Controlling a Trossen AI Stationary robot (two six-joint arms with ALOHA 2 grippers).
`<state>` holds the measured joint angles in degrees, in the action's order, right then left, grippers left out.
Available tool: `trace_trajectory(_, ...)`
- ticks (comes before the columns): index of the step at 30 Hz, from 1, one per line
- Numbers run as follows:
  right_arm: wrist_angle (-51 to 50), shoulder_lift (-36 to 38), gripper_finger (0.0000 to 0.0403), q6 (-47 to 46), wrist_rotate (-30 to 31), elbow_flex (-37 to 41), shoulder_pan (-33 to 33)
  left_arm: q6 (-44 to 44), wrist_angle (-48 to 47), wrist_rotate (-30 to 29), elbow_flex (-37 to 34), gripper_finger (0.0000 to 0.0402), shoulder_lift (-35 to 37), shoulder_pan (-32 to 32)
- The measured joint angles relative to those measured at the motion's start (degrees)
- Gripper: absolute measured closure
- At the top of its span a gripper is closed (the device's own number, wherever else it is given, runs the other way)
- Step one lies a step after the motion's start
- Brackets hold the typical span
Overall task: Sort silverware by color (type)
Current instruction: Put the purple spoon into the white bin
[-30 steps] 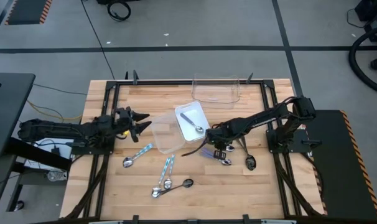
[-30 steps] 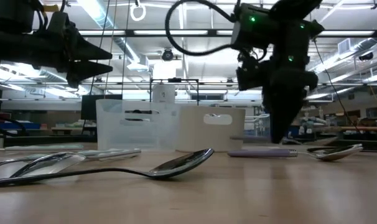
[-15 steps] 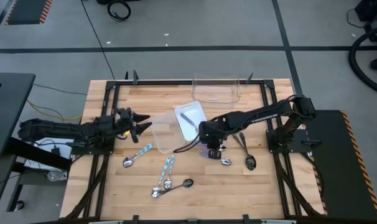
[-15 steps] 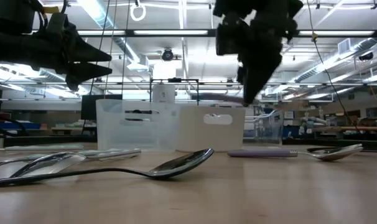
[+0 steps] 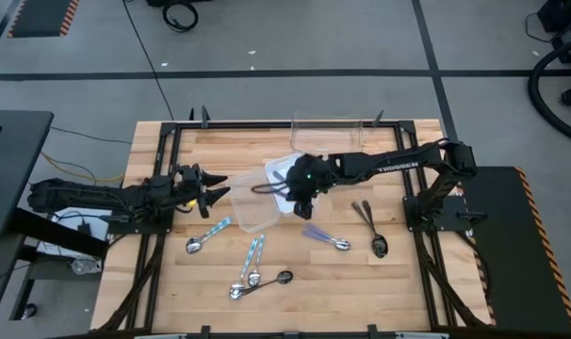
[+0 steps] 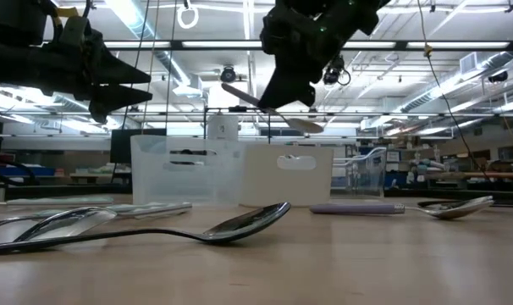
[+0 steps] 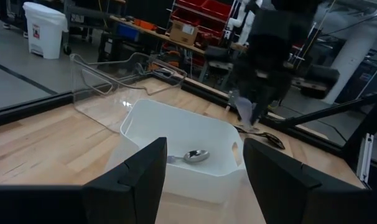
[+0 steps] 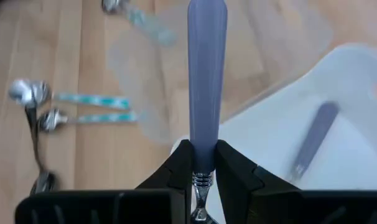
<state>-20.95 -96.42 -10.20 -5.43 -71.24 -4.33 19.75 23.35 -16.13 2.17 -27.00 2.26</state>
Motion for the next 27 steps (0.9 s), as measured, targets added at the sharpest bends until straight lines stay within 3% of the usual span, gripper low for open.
trace_trajectory(10,3.06,-3.66,0.0344,3.76,1.60,-0.02,-5.62,0.00,-0.74,-0.12,0.01,0.0182,-0.02,0.02)
trace_trajectory(27,0.98,-9.46,0.0338,-2.21,4.58,-0.02,-11.03,0.17,-2.23,-0.05,0.02,0.0182,0.00,0.02)
